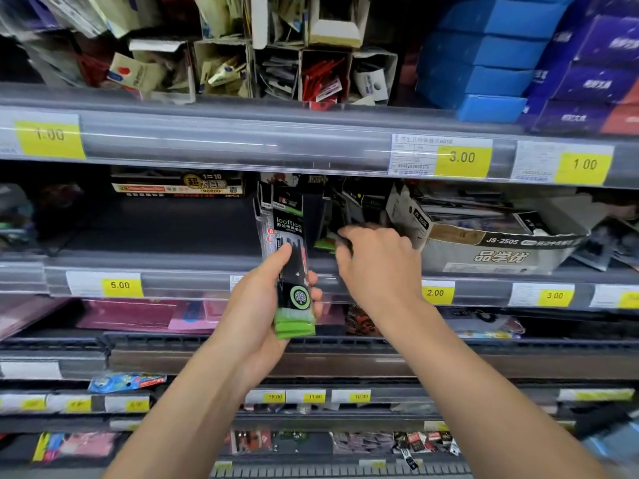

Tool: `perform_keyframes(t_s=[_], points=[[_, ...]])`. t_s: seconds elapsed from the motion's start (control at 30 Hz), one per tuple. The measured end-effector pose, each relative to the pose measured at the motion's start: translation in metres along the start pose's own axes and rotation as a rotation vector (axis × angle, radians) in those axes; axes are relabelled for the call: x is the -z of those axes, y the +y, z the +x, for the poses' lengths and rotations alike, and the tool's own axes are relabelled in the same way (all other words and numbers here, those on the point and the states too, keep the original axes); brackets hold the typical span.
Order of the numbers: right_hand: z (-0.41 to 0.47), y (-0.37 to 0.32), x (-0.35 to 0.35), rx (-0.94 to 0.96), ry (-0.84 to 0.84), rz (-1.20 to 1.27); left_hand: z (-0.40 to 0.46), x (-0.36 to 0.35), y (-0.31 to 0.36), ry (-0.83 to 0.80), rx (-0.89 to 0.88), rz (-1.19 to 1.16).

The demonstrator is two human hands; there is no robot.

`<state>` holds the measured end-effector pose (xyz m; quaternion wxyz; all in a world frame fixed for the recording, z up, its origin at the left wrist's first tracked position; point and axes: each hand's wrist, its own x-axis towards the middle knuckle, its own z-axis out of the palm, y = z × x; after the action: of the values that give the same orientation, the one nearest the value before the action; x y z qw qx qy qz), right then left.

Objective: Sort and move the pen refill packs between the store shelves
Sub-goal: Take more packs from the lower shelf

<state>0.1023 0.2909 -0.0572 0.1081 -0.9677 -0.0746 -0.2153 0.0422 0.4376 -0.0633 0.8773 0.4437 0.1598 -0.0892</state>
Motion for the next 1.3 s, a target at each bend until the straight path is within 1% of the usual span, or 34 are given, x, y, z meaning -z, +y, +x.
perform_keyframes(t_s=[0.07,0.13,0.17,0.23,0.27,0.33,0.43,0.5,0.57,0.63,0.7,0.77,0.9,0.97,1.0,1.03,1.07,1.1,1.13,1.17,1.23,1.3], points=[[-0.001,-0.003,0.001,0.037,0.072,-0.080,0.000,-0.003,0.001,0.022,-0.001,-0.001],[-0.004,-0.002,0.004,0.072,0.167,-0.060,0.000,-0.005,0.002,0.044,-0.007,0.002],[-0.006,0.000,0.007,0.085,0.253,-0.033,-0.001,-0.007,0.002,0.055,-0.015,0.008],[-0.014,0.002,0.012,0.097,0.493,0.033,-0.001,-0.011,0.003,0.065,-0.037,0.027],[-0.021,0.001,0.014,0.128,0.570,0.059,0.000,-0.013,0.004,0.062,-0.043,0.042],[-0.040,-0.007,0.017,0.220,0.621,0.092,-0.001,-0.018,0.005,0.052,-0.033,0.061],[-0.071,-0.017,0.015,0.308,0.575,0.124,-0.002,-0.023,0.010,-0.019,0.030,-0.031],[-0.084,-0.021,0.012,0.347,0.516,0.128,-0.004,-0.023,0.013,-0.078,0.035,-0.054],[-0.092,-0.022,0.013,0.374,0.412,0.150,-0.004,-0.023,0.013,-0.062,0.031,-0.060],[-0.096,-0.023,0.018,0.374,0.297,0.236,-0.003,-0.022,0.011,-0.021,0.036,-0.050],[-0.097,-0.027,0.027,0.324,0.194,0.382,-0.005,-0.020,0.008,-0.023,0.038,-0.056],[-0.095,-0.031,0.035,0.235,0.118,0.507,-0.009,-0.018,0.004,-0.038,0.011,-0.069],[-0.087,-0.038,0.044,0.112,-0.017,0.637,-0.015,-0.012,-0.003,-0.089,0.007,-0.114],[-0.082,-0.037,0.044,0.056,-0.097,0.753,-0.018,-0.009,-0.003,-0.132,-0.012,-0.111],[-0.080,-0.035,0.042,0.018,-0.097,0.825,-0.018,-0.006,-0.002,-0.125,-0.034,-0.104],[-0.075,-0.031,0.040,-0.030,-0.045,0.872,-0.017,-0.005,-0.001,-0.096,-0.055,-0.103],[-0.069,-0.026,0.037,-0.071,0.048,0.855,-0.017,-0.003,0.000,-0.056,-0.074,-0.108],[-0.060,-0.020,0.033,-0.097,0.145,0.769,-0.016,-0.001,0.002,-0.021,-0.092,-0.116],[-0.050,-0.014,0.028,-0.106,0.201,0.646,-0.016,0.001,0.003,0.004,-0.108,-0.116],[-0.039,-0.011,0.023,-0.095,0.192,0.522,-0.016,0.003,0.005,0.018,-0.118,-0.110],[-0.018,-0.010,0.014,-0.063,0.041,0.288,-0.016,0.006,0.007,0.032,-0.132,-0.098],[-0.006,-0.017,0.005,-0.065,-0.090,0.149,-0.017,0.007,0.008,0.033,-0.145,-0.088]])
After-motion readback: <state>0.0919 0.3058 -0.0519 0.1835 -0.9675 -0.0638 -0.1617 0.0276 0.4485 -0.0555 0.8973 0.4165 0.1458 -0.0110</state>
